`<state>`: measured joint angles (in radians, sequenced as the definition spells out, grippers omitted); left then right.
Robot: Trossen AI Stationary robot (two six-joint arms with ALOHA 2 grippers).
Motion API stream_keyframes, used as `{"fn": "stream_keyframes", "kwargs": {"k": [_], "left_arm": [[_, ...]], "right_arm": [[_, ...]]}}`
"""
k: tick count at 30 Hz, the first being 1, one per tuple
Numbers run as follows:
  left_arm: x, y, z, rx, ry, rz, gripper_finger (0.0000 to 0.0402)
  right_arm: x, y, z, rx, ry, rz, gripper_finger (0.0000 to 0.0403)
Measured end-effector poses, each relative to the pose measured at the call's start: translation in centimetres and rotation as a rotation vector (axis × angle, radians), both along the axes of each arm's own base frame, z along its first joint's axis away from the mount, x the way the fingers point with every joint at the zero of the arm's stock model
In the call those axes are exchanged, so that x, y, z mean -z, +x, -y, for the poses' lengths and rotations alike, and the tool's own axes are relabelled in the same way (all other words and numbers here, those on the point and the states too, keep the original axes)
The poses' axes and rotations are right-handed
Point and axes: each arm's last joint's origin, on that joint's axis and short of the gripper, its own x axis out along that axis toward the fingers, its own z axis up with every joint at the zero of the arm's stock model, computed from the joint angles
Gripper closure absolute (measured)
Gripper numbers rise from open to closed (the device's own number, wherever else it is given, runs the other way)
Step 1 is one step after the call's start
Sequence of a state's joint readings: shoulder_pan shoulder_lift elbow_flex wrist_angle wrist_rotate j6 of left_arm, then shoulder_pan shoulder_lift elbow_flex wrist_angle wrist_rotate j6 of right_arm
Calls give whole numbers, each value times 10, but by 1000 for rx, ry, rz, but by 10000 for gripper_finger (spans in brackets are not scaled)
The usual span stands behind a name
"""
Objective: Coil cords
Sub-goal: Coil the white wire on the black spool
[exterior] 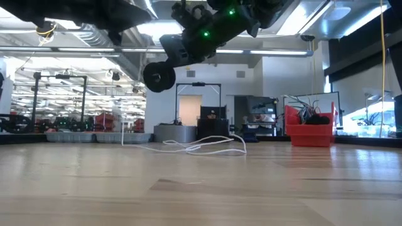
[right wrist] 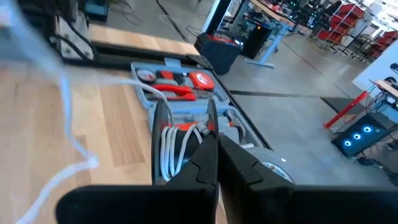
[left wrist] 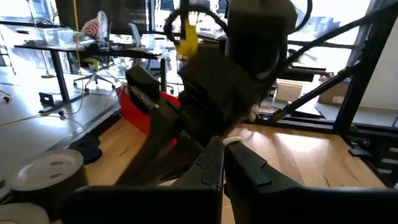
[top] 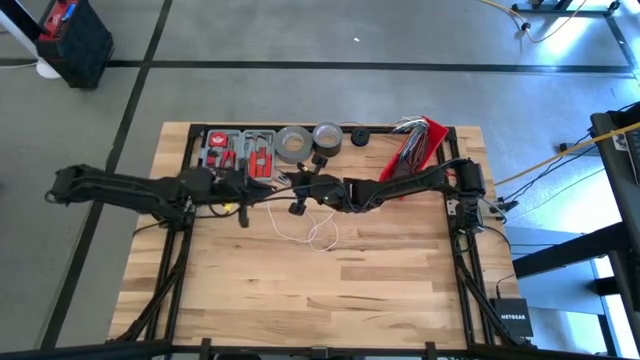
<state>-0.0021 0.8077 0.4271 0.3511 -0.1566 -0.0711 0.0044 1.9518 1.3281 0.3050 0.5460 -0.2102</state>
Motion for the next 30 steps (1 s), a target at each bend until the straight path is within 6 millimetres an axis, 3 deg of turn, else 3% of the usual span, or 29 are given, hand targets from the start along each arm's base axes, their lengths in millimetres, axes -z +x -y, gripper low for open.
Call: {"fn": "stream_keyframes", "kwargs": {"k": [9,18,30], "left_arm": [[16,23,7,35,4,-42,401],[30,32,10,45,34,-120,401],[-9,11,6,-35,120,44,401]], "right_arm": [[-5,2,1,-25,78,93,397],[-9,4,0,-73,114,152,397],[-3,2,-1,-109,56,44,397]]}}
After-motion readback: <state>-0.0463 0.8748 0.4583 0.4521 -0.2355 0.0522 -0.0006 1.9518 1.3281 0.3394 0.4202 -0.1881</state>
